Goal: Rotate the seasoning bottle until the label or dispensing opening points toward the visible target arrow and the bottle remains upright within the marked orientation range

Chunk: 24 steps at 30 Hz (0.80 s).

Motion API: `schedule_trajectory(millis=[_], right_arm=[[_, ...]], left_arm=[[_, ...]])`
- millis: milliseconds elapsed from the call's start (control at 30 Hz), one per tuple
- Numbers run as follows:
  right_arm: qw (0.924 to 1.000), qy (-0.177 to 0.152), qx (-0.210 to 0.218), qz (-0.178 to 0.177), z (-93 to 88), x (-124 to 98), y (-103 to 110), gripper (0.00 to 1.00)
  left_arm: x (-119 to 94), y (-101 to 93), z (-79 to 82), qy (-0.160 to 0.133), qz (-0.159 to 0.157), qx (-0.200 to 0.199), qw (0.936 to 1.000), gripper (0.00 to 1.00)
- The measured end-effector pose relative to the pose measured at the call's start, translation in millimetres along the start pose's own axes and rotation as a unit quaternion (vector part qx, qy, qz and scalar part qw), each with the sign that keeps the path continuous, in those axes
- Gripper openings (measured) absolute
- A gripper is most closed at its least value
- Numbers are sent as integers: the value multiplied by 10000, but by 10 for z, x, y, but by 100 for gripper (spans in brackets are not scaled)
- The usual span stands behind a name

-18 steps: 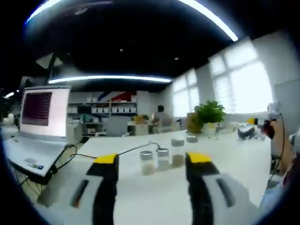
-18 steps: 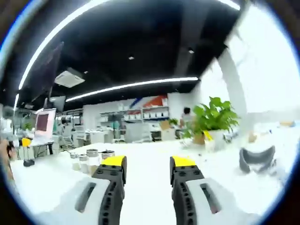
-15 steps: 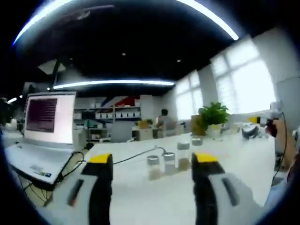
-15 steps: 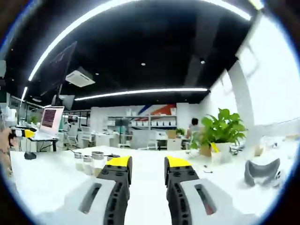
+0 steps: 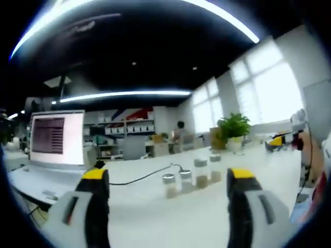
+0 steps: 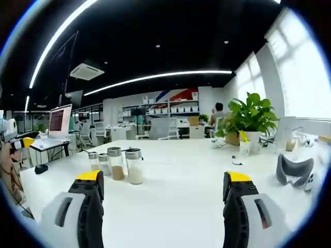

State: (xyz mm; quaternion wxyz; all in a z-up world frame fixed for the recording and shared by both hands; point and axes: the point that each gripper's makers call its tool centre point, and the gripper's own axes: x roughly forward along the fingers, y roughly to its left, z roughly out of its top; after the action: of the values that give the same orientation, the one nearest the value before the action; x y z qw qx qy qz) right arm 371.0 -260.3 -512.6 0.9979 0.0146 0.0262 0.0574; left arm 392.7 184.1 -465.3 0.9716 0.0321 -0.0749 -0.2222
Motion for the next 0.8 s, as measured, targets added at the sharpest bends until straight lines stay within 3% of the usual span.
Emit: schedule_trajectory(millis=[500, 800], right_arm=[[9999, 146, 6, 66, -57, -18, -11, 96], [9999, 42, 155, -10, -28, -9, -30, 95]], left_arm=[[21, -5, -45, 61, -62, -93, 9999, 100], [41, -7, -64, 60, -84, -176, 9998, 100]])
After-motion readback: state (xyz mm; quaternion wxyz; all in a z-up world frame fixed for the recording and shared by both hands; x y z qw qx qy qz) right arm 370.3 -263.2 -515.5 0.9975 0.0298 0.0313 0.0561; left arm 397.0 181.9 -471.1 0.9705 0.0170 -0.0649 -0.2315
